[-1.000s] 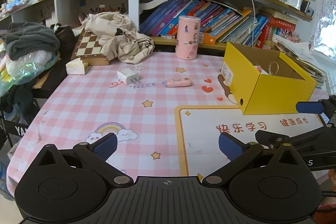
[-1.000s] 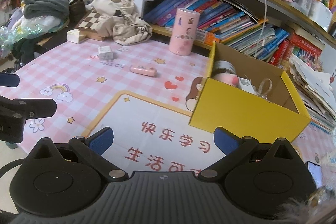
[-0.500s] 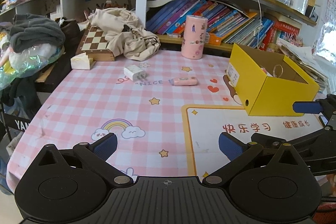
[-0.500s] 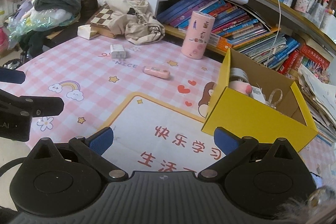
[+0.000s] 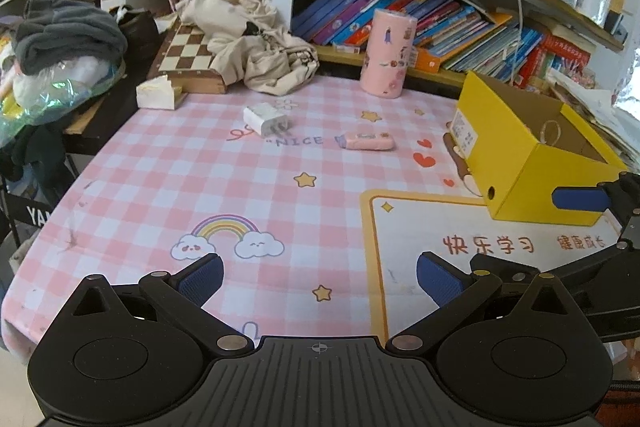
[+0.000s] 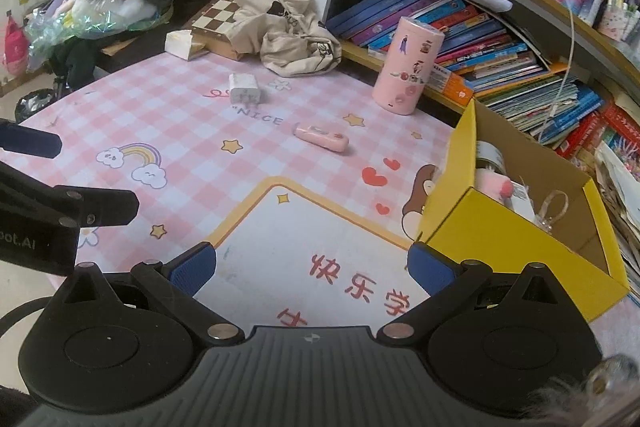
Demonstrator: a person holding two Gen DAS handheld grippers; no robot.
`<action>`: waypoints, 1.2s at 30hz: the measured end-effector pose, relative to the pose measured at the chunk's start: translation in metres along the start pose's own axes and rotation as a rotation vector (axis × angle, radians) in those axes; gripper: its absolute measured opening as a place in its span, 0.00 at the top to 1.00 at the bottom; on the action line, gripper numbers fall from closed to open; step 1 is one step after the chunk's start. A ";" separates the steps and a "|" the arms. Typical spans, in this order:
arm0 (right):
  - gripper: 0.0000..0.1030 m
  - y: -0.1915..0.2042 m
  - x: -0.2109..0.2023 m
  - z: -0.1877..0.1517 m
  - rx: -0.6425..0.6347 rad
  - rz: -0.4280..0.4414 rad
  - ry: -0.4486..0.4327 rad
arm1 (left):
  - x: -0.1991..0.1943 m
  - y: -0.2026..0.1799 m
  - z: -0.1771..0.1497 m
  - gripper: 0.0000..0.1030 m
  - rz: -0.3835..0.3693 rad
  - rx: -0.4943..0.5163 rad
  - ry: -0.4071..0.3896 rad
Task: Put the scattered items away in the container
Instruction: 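Move both tools toward the pink eraser and white charger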
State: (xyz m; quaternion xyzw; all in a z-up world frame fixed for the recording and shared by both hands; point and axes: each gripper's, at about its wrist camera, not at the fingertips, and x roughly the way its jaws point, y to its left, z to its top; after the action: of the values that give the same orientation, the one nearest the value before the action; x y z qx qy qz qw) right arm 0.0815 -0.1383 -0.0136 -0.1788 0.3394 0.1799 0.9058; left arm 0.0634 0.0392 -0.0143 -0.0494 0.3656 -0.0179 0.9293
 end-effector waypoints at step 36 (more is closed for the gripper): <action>0.00 -0.044 0.165 0.076 0.157 0.031 0.027 | 0.138 0.030 0.080 0.00 0.051 0.008 -0.013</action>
State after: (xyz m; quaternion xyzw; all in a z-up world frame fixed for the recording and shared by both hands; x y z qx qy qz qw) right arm 0.2592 -0.1092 -0.0633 -0.1043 0.3674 0.1644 0.9095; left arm 0.2189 0.0655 -0.0527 -0.0362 0.3605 0.0047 0.9320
